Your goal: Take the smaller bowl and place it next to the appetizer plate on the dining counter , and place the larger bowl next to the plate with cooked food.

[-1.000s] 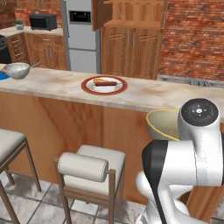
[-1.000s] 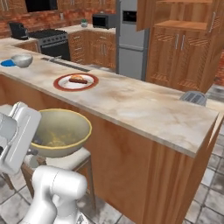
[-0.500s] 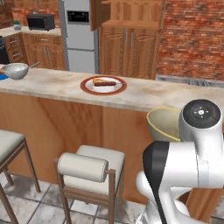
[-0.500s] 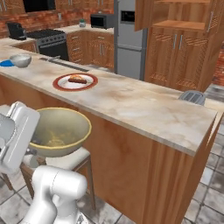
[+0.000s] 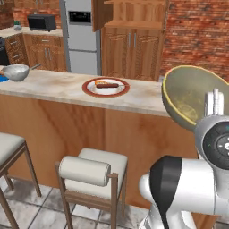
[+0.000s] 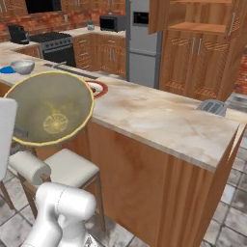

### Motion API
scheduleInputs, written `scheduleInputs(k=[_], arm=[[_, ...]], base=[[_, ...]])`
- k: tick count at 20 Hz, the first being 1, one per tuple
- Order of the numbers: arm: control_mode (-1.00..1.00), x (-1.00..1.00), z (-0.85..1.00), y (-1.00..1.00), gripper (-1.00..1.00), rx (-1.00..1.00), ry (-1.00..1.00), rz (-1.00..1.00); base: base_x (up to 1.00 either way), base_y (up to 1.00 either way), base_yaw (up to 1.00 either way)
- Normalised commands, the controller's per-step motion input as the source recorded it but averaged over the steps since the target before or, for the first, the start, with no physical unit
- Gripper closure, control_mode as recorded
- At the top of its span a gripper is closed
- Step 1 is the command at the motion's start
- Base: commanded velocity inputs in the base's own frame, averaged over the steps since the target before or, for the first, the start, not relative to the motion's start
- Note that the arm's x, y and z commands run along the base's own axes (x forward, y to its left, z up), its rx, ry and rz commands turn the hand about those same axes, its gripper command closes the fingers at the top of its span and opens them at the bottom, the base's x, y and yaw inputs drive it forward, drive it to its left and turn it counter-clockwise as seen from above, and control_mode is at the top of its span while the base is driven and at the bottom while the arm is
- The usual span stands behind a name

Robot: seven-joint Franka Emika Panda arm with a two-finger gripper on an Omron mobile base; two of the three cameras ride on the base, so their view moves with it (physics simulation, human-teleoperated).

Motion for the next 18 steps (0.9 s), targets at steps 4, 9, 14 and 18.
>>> scheduleInputs(k=[4, 9, 14, 18], arm=[[-1.00, 0.40, 0.64, -0.22, 1.00, 0.01, 0.00, -0.02], [-1.00, 0.21, 0.49, -0.53, 1.00, 0.05, 0.26, 0.02], [-1.00, 0.05, 0.20, -0.25, 1.00, -0.08, 0.35, 0.08], [-1.00, 0.08, 0.00, 0.00, 1.00, -0.27, 0.25, 0.16]], base=[[0.00, 0.00, 0.00], [0.00, 0.00, 0.00], [0.00, 0.00, 0.00], [0.00, 0.00, 0.00]])
